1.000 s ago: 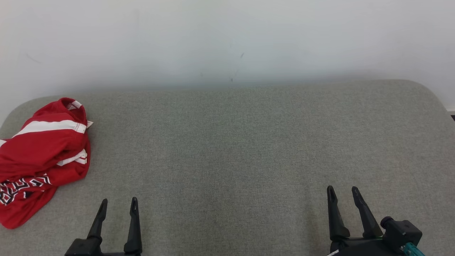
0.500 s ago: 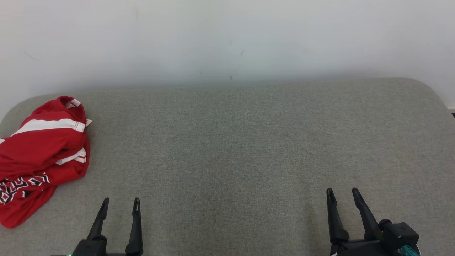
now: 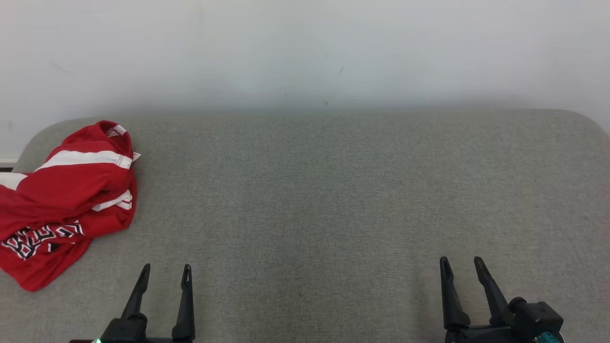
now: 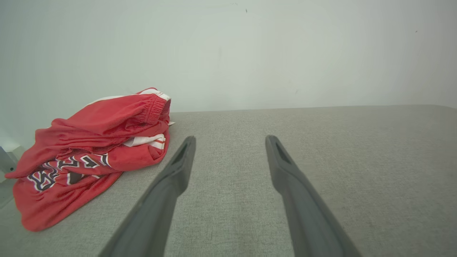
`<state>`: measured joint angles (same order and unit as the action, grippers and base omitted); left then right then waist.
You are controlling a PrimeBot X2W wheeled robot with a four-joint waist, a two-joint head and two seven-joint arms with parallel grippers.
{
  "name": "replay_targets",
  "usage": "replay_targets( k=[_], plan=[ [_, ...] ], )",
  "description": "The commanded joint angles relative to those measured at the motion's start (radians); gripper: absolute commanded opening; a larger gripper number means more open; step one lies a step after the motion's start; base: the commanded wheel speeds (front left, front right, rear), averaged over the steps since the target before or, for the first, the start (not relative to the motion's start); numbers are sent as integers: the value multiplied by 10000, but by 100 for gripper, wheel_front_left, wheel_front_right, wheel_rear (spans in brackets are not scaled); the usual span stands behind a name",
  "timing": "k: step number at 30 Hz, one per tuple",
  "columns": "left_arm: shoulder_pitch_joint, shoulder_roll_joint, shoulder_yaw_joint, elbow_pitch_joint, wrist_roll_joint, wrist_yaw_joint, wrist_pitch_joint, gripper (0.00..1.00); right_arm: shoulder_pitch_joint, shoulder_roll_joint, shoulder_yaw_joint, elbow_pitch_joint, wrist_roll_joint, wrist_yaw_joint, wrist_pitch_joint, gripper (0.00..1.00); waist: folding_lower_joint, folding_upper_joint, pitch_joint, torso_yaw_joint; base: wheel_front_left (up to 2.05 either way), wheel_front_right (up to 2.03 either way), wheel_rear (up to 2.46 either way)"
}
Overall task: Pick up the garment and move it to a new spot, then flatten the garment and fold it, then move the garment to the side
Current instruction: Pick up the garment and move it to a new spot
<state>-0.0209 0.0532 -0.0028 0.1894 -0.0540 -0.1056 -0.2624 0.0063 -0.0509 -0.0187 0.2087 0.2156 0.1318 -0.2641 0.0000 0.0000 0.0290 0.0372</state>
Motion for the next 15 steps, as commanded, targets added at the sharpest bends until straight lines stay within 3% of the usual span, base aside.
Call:
replay_targets(
  k=[1, 15],
  plan=[
    [-50, -11, -23, 37, -1, -14, -39, 100, 106, 13, 26, 6, 26, -21, -7, 100, 0, 0, -48, 276, 0, 0, 0],
    [341, 119, 235, 17, 137, 122, -39, 100, 382, 17, -14, 46, 51, -21, -7, 100, 0, 0, -250, 2607, 0, 0, 0]
  ],
)
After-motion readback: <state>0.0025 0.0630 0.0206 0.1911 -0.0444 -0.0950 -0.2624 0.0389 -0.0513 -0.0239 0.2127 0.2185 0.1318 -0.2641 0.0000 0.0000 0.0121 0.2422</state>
